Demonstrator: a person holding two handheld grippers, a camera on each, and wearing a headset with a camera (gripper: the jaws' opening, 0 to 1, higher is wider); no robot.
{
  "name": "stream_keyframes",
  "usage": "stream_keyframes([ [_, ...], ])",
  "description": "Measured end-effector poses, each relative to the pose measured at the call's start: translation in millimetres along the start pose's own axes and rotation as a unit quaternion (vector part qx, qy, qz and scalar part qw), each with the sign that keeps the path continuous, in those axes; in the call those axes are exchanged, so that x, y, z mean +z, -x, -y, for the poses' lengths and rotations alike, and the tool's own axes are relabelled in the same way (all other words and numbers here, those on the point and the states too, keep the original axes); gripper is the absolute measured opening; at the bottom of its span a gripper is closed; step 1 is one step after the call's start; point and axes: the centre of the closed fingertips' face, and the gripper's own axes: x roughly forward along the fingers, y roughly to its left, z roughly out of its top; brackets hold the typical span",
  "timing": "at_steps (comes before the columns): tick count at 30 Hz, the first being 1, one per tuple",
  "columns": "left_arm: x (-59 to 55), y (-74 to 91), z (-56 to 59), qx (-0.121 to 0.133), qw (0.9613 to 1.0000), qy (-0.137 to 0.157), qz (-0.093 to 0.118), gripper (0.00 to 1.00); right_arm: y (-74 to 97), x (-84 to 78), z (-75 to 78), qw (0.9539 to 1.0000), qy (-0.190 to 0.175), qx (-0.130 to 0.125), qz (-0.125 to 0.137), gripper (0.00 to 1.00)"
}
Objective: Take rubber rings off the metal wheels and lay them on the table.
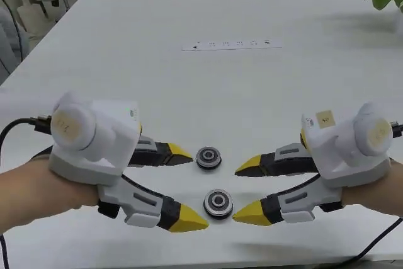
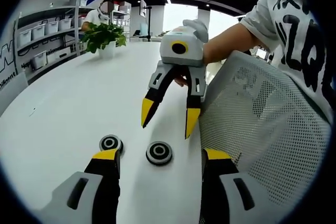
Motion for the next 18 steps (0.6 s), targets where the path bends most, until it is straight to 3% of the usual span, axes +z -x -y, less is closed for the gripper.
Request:
stream_keyframes([
  [11, -4.3, -19.7, 0.4, -0.022, 0.9997, 0.005, -0.006, 0.47, -3.1, -0.8, -3.0, 0.9999, -0.009, 0.004, 0.003, 0.40],
  [18, -8.7, -27.7, 0.8, -0.033, 0.9993, 0.006, -0.013, 0.34, -3.6, -4.0, -3.0, 0.9999, -0.010, 0.004, -0.001, 0.40],
])
